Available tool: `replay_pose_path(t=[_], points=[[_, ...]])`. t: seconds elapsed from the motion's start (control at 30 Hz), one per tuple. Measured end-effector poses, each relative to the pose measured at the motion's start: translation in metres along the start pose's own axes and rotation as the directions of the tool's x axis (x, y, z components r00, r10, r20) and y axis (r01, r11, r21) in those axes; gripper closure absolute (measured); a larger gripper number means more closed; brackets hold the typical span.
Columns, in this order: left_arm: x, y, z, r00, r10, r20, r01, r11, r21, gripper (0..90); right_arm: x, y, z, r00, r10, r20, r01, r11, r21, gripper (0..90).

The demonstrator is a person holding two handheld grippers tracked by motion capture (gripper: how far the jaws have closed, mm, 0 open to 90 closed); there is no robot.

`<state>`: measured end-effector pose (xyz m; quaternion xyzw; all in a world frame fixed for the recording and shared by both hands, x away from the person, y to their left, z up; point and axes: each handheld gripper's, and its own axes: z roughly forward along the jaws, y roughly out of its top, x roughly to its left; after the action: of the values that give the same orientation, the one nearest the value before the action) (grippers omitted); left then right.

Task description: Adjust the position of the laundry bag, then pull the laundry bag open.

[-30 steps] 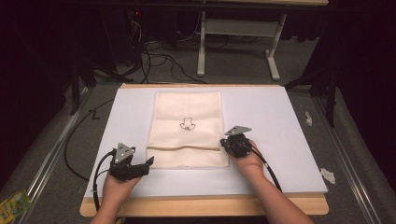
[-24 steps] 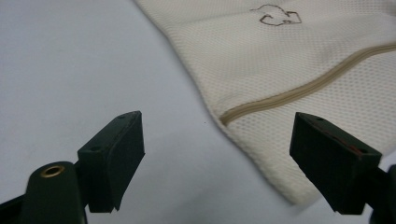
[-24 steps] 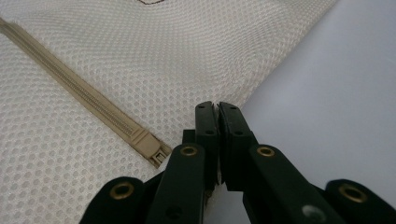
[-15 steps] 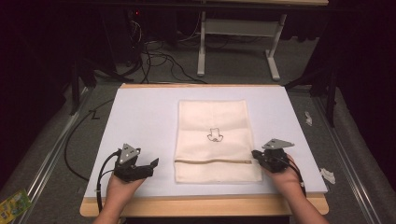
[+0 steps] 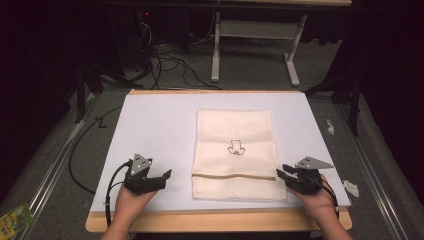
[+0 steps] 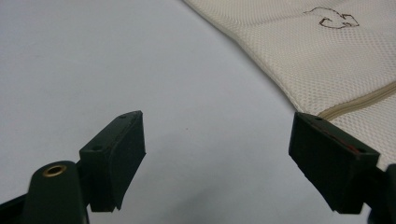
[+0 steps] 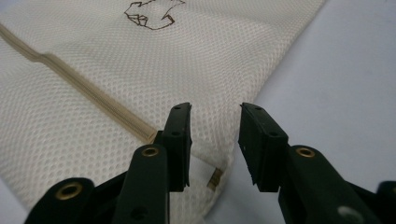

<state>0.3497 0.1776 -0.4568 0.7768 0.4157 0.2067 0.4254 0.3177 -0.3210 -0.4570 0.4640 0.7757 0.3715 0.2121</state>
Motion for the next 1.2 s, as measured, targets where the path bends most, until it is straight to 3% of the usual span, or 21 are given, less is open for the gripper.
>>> replay_pose_path(t=[0.07,0.2,0.43,0.6,0.8,0.97,1.2], points=[[-0.001,0.0,-0.002,1.0,0.001,0.003,-0.001,0.9999,-0.016,20.2,0.0,-0.005,-0.008,1.0,0.006,0.004,-0.006,1.0,-0.003,64.1],[-0.005,0.002,-0.003,0.9997,0.011,0.023,-0.011,0.9997,-0.024,21.6,0.0,-0.017,-0.014,0.9995,-0.014,0.029,0.013,1.0,0.023,73.7],[-0.011,0.003,0.004,0.9982,0.003,0.059,-0.001,0.9996,-0.027,22.8,-0.006,-0.015,0.003,0.9944,0.105,0.002,-0.105,0.992,0.064,65.5],[-0.014,0.001,0.007,0.9968,0.04,0.069,-0.039,0.9992,-0.009,22.8,-0.002,-0.013,0.009,0.9945,0.103,-0.014,-0.102,0.992,0.078,65.1],[-0.011,0.003,-0.001,0.9974,0.028,0.067,-0.025,0.999,-0.037,23.2,-0.001,-0.016,0.006,0.9925,0.118,0.029,-0.121,0.988,0.101,61.6],[-0.01,0.004,0.0,0.9976,0.018,0.067,-0.015,0.999,-0.042,23.3,-0.002,-0.017,0.006,0.9929,0.119,0.013,-0.119,0.988,0.093,62.0],[-0.015,0.005,0.004,0.9957,0.03,0.088,-0.027,0.9989,-0.039,23.7,0.001,-0.015,0.008,0.9953,0.095,-0.019,-0.092,0.989,0.113,78.1]])
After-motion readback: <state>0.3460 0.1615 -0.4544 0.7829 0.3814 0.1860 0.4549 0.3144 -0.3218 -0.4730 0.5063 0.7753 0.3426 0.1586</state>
